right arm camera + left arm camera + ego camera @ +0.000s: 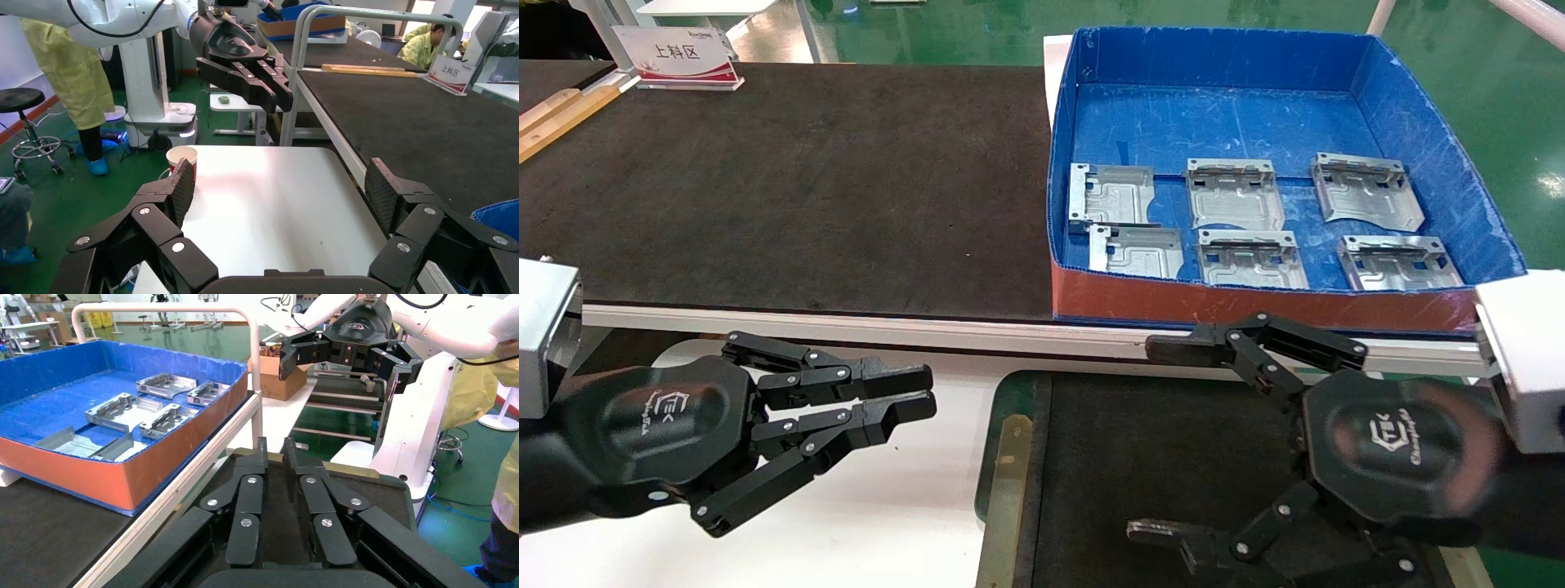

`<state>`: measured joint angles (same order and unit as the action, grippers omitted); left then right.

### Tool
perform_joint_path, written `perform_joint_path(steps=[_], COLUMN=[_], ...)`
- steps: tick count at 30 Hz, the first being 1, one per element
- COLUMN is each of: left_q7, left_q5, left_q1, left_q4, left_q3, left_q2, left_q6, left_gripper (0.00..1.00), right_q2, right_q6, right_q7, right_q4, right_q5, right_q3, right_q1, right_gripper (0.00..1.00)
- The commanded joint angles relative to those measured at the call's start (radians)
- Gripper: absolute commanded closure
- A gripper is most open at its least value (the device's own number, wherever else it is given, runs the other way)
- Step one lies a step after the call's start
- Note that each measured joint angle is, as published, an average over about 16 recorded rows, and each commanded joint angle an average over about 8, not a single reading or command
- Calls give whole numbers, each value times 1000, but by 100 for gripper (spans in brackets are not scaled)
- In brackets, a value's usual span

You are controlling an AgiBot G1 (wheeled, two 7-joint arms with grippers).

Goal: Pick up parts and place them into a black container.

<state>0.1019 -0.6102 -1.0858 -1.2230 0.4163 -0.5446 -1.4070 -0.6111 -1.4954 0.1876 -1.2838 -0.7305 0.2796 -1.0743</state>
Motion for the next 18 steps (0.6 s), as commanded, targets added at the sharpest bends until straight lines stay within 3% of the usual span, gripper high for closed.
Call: perform_joint_path(steps=[1,11,12,18], left_q7=[0,0,0,0], left_q5=[0,0,0,0], left_q1=[0,0,0,0], left_q4=[0,0,0,0], left_q3=[0,0,0,0], left_q2=[0,0,0,0], left_q6=[0,0,0,0], left_gripper=[100,99,94,19], right_q2=[0,0,0,0], right_q6=[0,0,0,0], right_q7=[0,0,0,0], right_q4=[0,0,0,0], right_q5=[0,0,0,0], right_q3=[0,0,0,0], right_q1=[0,0,0,0], right_gripper=[0,0,0,0])
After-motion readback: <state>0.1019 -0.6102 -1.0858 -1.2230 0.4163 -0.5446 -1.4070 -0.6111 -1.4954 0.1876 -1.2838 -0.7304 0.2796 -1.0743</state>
